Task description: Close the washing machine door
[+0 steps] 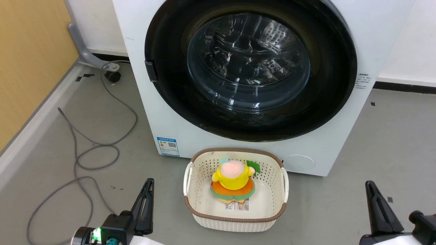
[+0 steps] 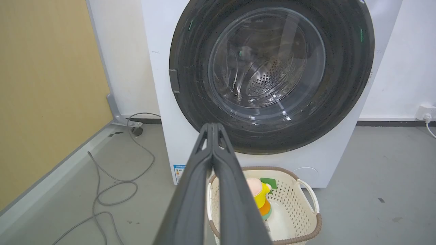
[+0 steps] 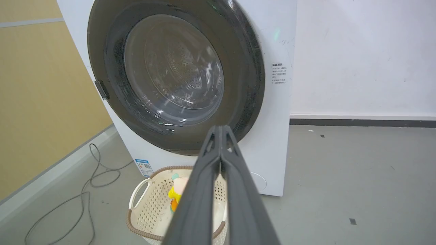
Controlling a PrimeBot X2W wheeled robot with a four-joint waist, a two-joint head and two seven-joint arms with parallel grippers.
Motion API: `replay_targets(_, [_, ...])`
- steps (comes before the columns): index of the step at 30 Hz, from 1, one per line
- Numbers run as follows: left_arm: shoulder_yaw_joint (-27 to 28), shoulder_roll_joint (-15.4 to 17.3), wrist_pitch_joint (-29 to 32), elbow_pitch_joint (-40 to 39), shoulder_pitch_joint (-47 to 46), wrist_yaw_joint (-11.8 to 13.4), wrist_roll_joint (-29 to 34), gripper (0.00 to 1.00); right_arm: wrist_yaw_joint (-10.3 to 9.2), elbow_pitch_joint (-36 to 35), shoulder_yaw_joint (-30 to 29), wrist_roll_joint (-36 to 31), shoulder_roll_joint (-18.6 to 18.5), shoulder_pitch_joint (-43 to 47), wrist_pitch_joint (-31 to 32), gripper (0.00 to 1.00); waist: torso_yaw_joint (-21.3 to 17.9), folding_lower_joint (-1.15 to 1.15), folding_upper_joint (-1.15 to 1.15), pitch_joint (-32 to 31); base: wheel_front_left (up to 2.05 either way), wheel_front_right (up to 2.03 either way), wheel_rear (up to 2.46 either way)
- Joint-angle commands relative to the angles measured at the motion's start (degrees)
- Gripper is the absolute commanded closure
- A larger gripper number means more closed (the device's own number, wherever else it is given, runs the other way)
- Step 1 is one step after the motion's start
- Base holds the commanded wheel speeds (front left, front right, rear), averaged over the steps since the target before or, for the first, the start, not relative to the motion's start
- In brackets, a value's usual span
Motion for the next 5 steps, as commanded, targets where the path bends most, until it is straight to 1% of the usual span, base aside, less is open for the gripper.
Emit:
replay_targets(1, [0.22, -0.11, 0.28, -0.20, -0.45, -0.05, 0.43, 1.00, 0.00, 0.08, 0.14, -0.81, 0.30, -0.59, 0.18, 1.00, -0.04, 0.00, 0.00, 0.01, 0.00, 0.00, 0.00])
replay_targets(5, [0.47, -0.16, 0.75, -0.27, -0.57, -0.06, 0.57, 1.00, 0.00, 0.11, 0.26, -1.28, 0.39, -0.83, 0.51, 1.00, -0.19, 0.00, 0.00, 0.04, 0.00, 0.00, 0.00])
